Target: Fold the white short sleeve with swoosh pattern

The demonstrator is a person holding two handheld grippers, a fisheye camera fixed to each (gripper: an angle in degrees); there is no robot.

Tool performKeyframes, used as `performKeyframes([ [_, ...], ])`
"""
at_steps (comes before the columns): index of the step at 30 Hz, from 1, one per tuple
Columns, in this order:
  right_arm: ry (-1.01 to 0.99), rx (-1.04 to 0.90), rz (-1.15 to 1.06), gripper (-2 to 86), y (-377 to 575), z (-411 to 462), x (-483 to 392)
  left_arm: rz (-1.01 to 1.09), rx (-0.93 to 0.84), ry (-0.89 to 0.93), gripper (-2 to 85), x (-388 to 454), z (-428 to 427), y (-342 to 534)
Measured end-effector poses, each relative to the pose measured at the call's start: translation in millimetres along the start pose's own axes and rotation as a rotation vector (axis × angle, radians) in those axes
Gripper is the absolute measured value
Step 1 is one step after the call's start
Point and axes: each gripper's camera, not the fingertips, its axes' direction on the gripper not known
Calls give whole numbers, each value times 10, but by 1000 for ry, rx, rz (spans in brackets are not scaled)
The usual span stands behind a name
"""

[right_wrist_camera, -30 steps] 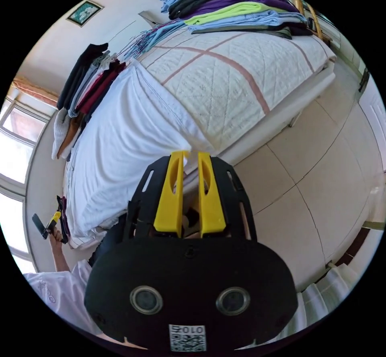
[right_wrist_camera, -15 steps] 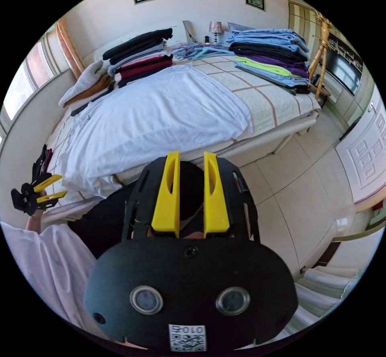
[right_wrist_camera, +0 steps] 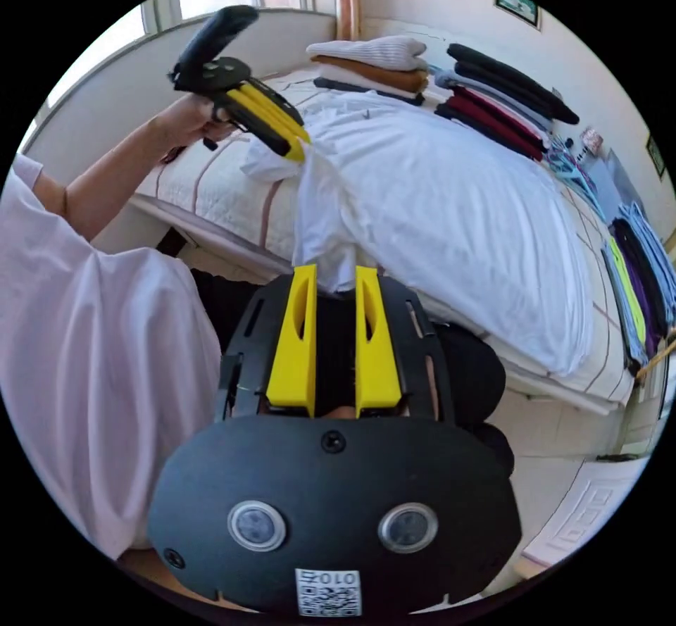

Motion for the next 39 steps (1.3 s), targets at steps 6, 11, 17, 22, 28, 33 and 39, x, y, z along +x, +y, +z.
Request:
performKeyframes([
  [6, -2, 40, -105, 90, -218, 184, -148, -317, 42, 251, 29, -1131, 176, -147],
  [11, 36, 69, -136, 103, -333, 427, -262, -430, 90, 350, 51, -1399, 270, -40],
  [17, 230, -60, -170, 109, -483, 951, -430, -363, 161, 351, 69, -1074, -102, 225],
  [22, 322, -75, -172, 76, -576, 1013, -372, -154, 61, -15, 75, -140, -571, 425],
  [28, 172, -67, -32, 44, -681, 775, 108, -85, -137, -353, 47, 443, -154, 504],
  [33, -134, -77, 83, 43, -599, 252, 699, -81, -96, -345, 16, 600, -454, 547],
  [39, -506, -93, 236, 43, -201, -73, 1463, 25, -152, -379, 3, 821, -610, 671],
])
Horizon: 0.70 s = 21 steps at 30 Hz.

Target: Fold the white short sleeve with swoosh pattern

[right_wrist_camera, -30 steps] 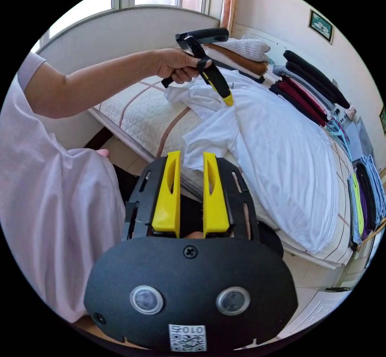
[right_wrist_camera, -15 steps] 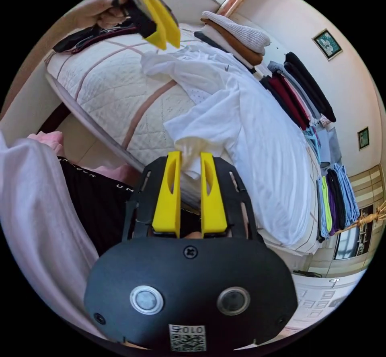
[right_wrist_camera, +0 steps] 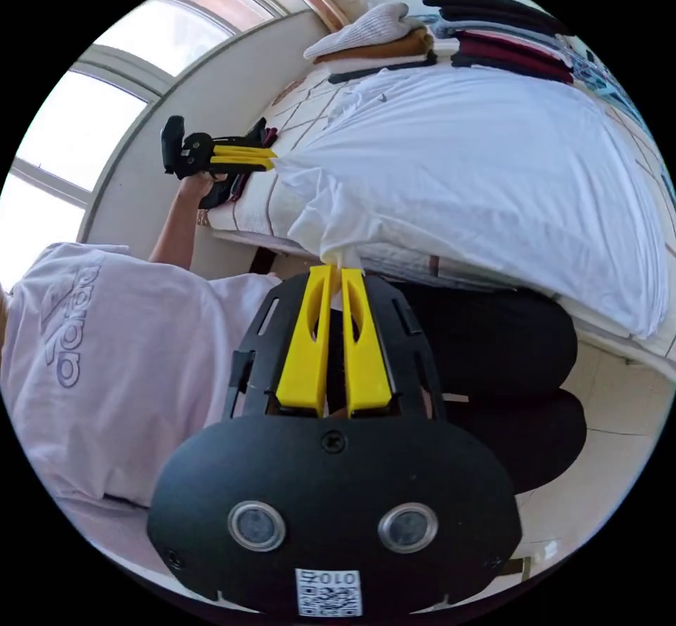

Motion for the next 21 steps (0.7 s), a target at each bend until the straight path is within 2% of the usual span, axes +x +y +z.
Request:
performKeyframes([
  [4, -153, -132, 76, 44, 48, 178, 401, -23, -74, 73, 5, 62, 340, 8],
  [7, -139, -188, 86, 44, 57, 256, 522, -30, -71, 40, 9, 174, 355, 3],
  [12, -195, -117, 112, 44, 86, -40, 718, -37, -101, 13, 23, 262, 200, 26],
  [15, -224, -90, 165, 44, 135, -170, 902, 10, -10, -29, 33, 449, -85, -46],
  [17, -275, -73, 184, 44, 159, -183, 993, 58, 96, 29, 35, 591, -199, -152],
  [19, -285, -67, 188, 45, 163, -180, 1010, 132, 192, 161, 37, 787, -179, -389],
  [21, -290, -62, 186, 45, 166, -185, 1013, 203, 216, 243, 37, 972, -58, -629],
])
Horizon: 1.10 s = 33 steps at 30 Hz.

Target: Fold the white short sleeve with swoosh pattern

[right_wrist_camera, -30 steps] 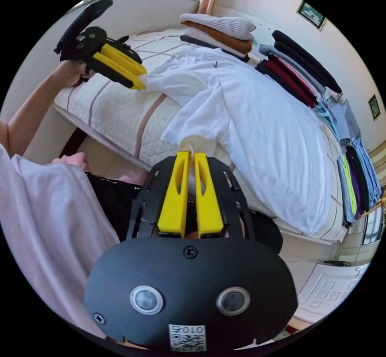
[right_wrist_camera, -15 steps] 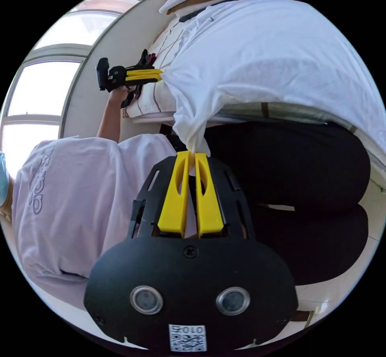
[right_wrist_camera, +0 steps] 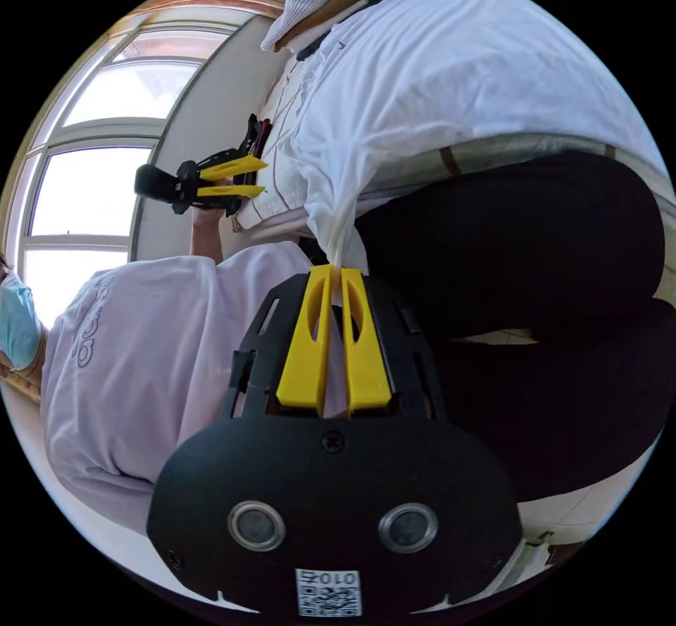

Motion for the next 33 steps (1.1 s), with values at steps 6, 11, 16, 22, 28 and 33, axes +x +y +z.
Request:
performKeyframes([
  [6, -30, 49, 11, 45, 55, -128, 44, 157, -24, 118, 34, 167, 697, -651],
  [11, -41, 86, 23, 47, 139, -197, 78, 233, -16, 180, 22, 191, 819, -836],
  [16, -98, 132, 34, 47, 302, -236, 148, 227, 69, 261, 7, 171, 445, -622],
  [22, 15, 92, 147, 33, 487, -64, 189, 162, 97, 321, 5, 123, 302, -305],
  [28, 330, 124, 0, 48, 599, 52, -367, 135, 60, 293, 6, 82, 476, -355],
  [33, 379, 180, -338, 112, 685, 158, -991, 173, 61, 287, 6, -58, 379, -474],
])
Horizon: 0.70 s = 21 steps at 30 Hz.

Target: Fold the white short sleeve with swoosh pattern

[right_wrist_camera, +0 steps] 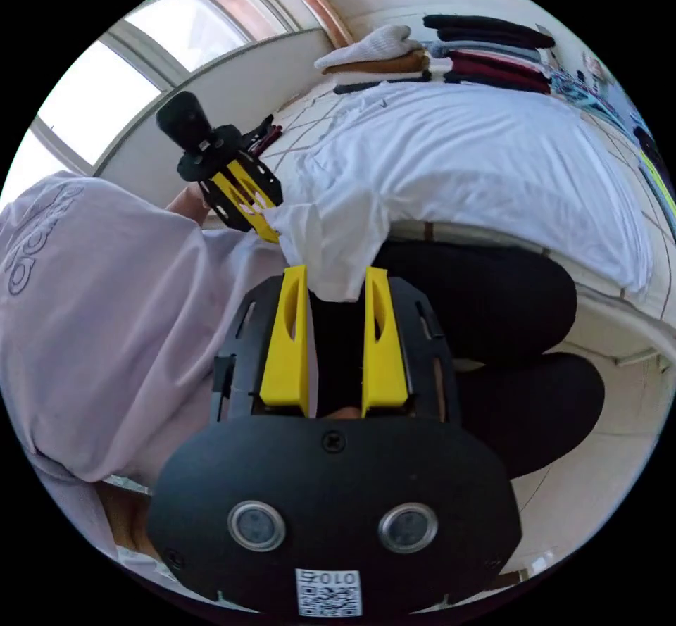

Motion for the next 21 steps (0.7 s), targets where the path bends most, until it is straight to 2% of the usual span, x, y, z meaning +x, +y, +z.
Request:
performKeyframes([
  [2, -53, 2, -104, 124, -55, 43, -173, -5, -12, -4, 7, -105, -72, -5],
  [9, -38, -28, -88, 83, -285, 297, -143, -90, 70, 42, 9, -686, -484, 113],
  [11, 6, -18, -138, 45, -363, 182, -162, -95, 54, 28, 9, -816, -558, 143],
  [14, 78, -18, -179, 32, -635, -141, -59, -115, 35, 13, 10, -1122, -716, 190],
  [17, 114, -135, -193, 31, -1152, -331, 167, -168, 62, 17, 12, -1559, -846, 263],
  [21, 225, -186, -155, 42, -1711, -188, 578, -390, 61, 36, 29, -2357, -690, 597],
])
